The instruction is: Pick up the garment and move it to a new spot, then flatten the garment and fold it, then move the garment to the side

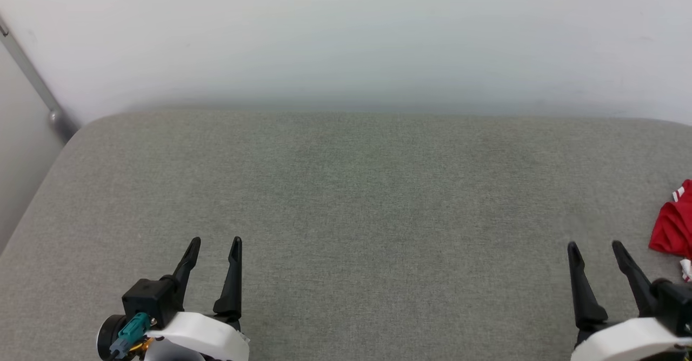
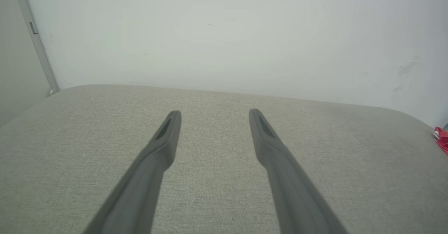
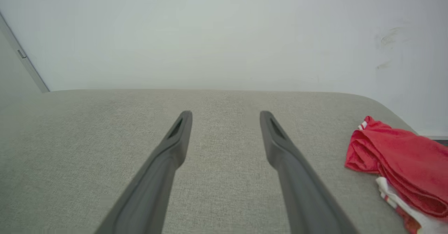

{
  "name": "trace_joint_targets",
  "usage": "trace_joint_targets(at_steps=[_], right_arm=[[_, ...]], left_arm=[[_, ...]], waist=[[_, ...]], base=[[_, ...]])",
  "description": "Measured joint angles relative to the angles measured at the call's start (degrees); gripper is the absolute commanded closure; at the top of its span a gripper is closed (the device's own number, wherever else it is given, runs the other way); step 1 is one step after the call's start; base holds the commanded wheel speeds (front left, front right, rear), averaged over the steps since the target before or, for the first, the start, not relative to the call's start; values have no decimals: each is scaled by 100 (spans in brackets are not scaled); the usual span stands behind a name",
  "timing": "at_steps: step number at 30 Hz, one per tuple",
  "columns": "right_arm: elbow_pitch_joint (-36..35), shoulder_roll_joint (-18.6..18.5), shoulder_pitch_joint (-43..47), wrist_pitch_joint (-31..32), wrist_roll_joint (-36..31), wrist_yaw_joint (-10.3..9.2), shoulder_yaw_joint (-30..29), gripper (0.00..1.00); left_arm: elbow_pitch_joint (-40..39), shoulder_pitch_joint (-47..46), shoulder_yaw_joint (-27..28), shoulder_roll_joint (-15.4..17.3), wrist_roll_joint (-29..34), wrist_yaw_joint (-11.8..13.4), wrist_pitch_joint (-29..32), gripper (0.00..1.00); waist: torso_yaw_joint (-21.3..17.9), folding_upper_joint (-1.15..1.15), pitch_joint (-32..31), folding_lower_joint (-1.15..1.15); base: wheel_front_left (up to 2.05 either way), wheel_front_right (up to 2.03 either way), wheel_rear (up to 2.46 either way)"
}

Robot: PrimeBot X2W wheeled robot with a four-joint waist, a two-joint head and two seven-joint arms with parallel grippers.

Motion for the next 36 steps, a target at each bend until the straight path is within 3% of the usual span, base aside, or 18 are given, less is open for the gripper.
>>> trace_joint_targets(at_steps=[22,23,27,36], right_arm=[[-368,27,310,166,87,-1,56,0],[-357,27,312,166,93,-1,53,100],[-146,31,334,185,176,-1,71,100],[101,32,269,212,1205,-1,77,100]], left_arm=[[155,63,211,-194,293,-246,-2,0],[166,65,212,-202,294,-250,1,100],[322,172,164,-297,231,-253,36,100],[382,182,453,-453,-543,-414,272,100]], waist=[[-93,0,-13,1],[-92,0,-11,1],[-96,0,-8,1],[-115,0,2,1]], base=[[0,0,0],[0,0,0],[0,0,0],[0,0,0]])
